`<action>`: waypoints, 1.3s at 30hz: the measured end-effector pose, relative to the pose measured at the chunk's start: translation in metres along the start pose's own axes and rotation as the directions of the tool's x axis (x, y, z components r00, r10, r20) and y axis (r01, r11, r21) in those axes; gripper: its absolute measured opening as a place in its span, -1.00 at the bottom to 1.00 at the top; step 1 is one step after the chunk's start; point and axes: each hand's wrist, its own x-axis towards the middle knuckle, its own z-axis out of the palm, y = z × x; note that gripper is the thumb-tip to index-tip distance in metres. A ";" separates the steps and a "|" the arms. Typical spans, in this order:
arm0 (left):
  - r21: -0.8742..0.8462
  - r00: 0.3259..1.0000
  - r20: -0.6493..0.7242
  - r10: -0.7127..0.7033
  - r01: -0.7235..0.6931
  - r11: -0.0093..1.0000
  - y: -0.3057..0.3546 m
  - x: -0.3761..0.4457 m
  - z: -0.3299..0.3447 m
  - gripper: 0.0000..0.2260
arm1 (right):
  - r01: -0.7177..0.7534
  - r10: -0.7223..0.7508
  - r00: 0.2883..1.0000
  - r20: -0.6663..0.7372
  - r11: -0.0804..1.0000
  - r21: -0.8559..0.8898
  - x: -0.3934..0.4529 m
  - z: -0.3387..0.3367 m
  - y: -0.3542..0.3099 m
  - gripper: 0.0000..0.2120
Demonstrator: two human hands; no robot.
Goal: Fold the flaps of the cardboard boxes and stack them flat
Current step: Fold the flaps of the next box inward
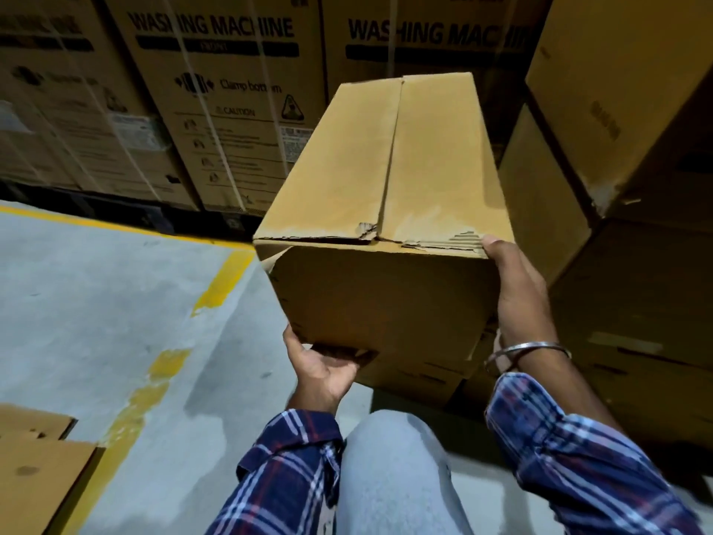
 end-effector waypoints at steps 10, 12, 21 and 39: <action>-0.063 0.955 0.075 0.286 -0.282 0.957 0.119 -0.081 -0.061 -0.32 | 0.035 -0.053 0.944 0.327 0.998 0.061 -0.075 0.126 -0.007 -0.44; -0.092 0.938 0.016 0.347 -0.344 0.934 0.144 -0.096 -0.083 -0.32 | 0.006 -0.028 0.927 0.374 0.998 0.059 -0.089 0.156 0.007 -0.47; -0.188 0.756 -0.519 0.398 -0.556 0.810 0.176 -0.110 -0.231 -0.27 | -0.234 0.249 0.809 0.532 0.967 -0.096 -0.128 0.238 0.161 -0.75; -0.362 0.757 -0.653 0.031 -0.348 0.865 0.129 0.000 -0.417 -0.38 | -0.298 0.392 0.838 0.379 0.912 -0.282 -0.103 0.224 0.395 -0.48</action>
